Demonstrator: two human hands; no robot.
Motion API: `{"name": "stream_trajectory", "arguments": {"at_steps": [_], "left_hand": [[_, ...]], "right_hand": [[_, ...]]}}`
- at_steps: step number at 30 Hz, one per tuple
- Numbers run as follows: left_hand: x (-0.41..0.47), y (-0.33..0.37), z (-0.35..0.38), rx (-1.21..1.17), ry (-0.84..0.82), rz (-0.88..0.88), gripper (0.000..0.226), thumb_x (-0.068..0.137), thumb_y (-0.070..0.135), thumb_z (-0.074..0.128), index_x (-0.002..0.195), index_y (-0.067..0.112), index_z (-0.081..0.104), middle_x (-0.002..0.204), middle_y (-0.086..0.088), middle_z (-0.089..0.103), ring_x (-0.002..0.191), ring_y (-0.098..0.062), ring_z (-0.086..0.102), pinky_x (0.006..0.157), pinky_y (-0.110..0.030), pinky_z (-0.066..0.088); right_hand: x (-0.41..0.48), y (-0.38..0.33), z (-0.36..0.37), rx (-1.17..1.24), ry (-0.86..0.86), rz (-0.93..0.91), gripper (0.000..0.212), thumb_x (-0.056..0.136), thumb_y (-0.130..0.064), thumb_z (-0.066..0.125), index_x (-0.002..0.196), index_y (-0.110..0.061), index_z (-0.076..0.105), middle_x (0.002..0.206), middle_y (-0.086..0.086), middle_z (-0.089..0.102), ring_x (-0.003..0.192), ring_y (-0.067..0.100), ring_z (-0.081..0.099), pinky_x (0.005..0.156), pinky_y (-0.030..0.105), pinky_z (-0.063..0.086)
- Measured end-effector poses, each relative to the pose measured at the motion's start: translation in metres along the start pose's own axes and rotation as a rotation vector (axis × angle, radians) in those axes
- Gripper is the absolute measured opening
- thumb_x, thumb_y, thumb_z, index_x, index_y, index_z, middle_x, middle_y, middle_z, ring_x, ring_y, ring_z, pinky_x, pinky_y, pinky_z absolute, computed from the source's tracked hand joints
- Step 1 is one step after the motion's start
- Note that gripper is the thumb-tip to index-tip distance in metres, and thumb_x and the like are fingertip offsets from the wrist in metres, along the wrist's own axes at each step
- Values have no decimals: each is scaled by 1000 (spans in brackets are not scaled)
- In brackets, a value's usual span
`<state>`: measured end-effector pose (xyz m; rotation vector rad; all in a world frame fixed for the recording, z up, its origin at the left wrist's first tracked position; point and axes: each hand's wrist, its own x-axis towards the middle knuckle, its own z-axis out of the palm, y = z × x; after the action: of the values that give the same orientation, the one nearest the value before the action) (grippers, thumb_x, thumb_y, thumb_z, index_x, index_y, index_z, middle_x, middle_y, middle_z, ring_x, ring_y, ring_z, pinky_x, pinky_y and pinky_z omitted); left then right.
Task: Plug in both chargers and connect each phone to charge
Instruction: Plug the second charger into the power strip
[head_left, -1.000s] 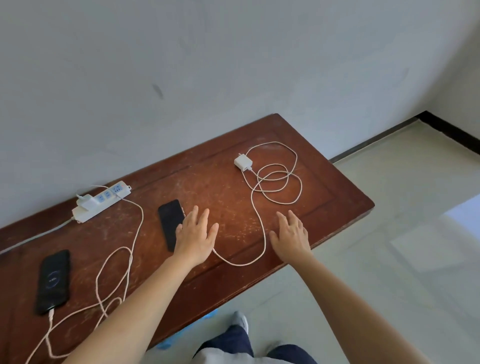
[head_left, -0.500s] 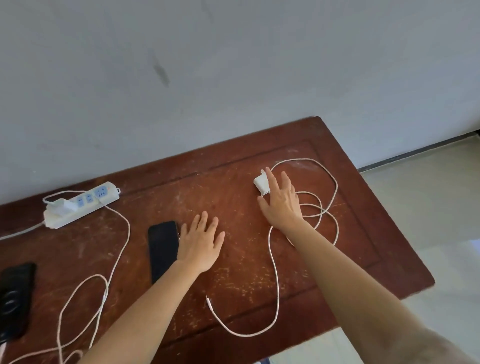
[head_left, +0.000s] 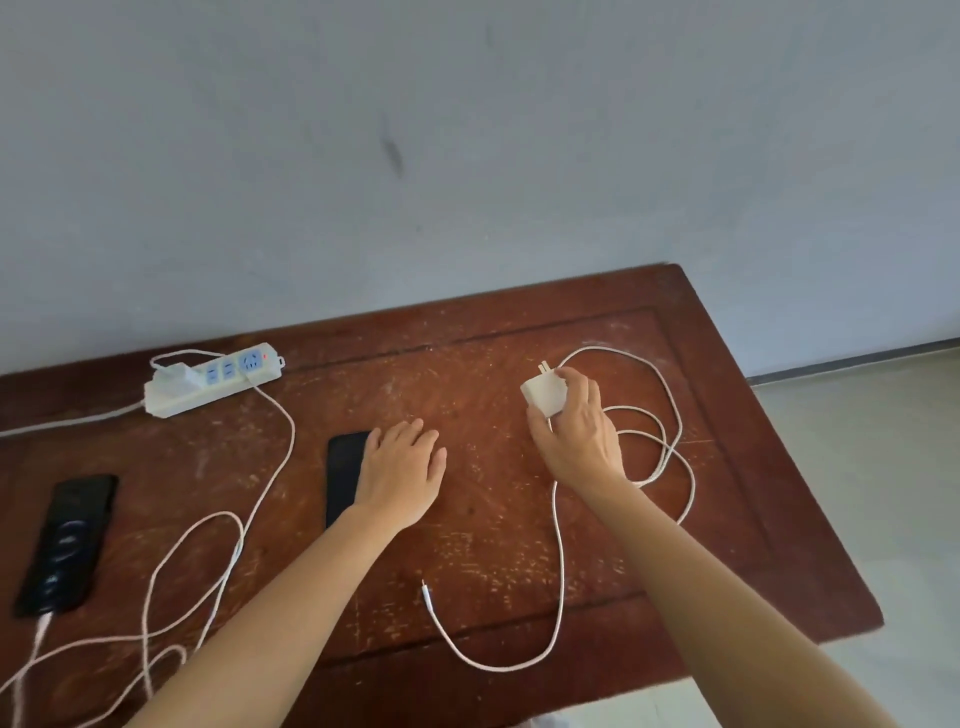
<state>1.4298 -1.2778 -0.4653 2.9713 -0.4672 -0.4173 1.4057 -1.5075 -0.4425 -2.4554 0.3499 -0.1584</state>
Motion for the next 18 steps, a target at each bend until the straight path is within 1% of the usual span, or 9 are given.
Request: {"name": "stream_trajectory", "arguments": {"at_steps": [3, 5, 8, 10, 12, 14, 16, 18], "left_hand": [[-40, -12, -20, -5, 69, -66, 55, 105, 45, 28, 154, 21, 32, 166, -8, 21, 154, -26, 15, 124, -49, 15], [-73, -24, -28, -13, 101, -110, 58, 105, 47, 29, 156, 20, 27, 168, -11, 14, 155, -27, 9, 124, -50, 14], [-116, -47, -33, 0, 91, -158, 62, 104, 48, 30, 157, 19, 21, 168, -12, 9, 155, -28, 5, 124, -50, 12], [-136, -65, -34, 32, 63, -181, 63, 104, 50, 30, 158, 20, 17, 169, -12, 4, 155, -28, 1, 123, -50, 10], [-147, -86, -38, 45, 54, -200, 64, 103, 50, 30, 158, 21, 15, 169, -12, 0, 155, -28, -3, 123, -51, 10], [-150, -107, -42, 54, 65, -201, 64, 103, 50, 31, 158, 21, 15, 169, -12, -1, 155, -29, -4, 123, -52, 10], [-145, -130, -44, 74, 65, -203, 64, 103, 50, 32, 158, 22, 15, 169, -12, -1, 155, -30, -3, 123, -52, 11], [-132, -157, -45, 92, 56, -201, 65, 102, 52, 33, 158, 22, 15, 169, -12, -1, 155, -30, -2, 123, -52, 13]], "right_hand": [[-25, -18, -6, 72, 60, -50, 56, 87, -35, 69, 134, -16, 45, 124, 10, 58, 94, 33, 66, 62, 32, 45], [-44, -32, -3, 110, 67, -74, 59, 85, -34, 72, 134, -14, 46, 124, 9, 59, 98, 30, 65, 66, 34, 49], [-72, -54, 11, 144, 22, -120, 62, 83, -31, 75, 136, -11, 49, 124, 10, 59, 103, 27, 63, 72, 30, 47], [-85, -71, 20, 148, -27, -158, 62, 82, -29, 77, 135, -11, 51, 123, 10, 59, 105, 28, 62, 74, 30, 48], [-93, -87, 27, 136, -63, -196, 62, 82, -30, 77, 135, -12, 52, 125, 10, 58, 107, 27, 62, 77, 32, 51], [-96, -102, 34, 118, -72, -230, 62, 82, -32, 78, 135, -14, 53, 126, 8, 57, 107, 25, 62, 76, 30, 50], [-93, -116, 43, 107, -84, -228, 61, 82, -33, 78, 135, -17, 53, 126, 7, 57, 106, 24, 62, 75, 27, 49], [-85, -128, 56, 92, -92, -200, 60, 83, -35, 76, 136, -19, 53, 125, 6, 57, 106, 24, 62, 76, 27, 48]]}}
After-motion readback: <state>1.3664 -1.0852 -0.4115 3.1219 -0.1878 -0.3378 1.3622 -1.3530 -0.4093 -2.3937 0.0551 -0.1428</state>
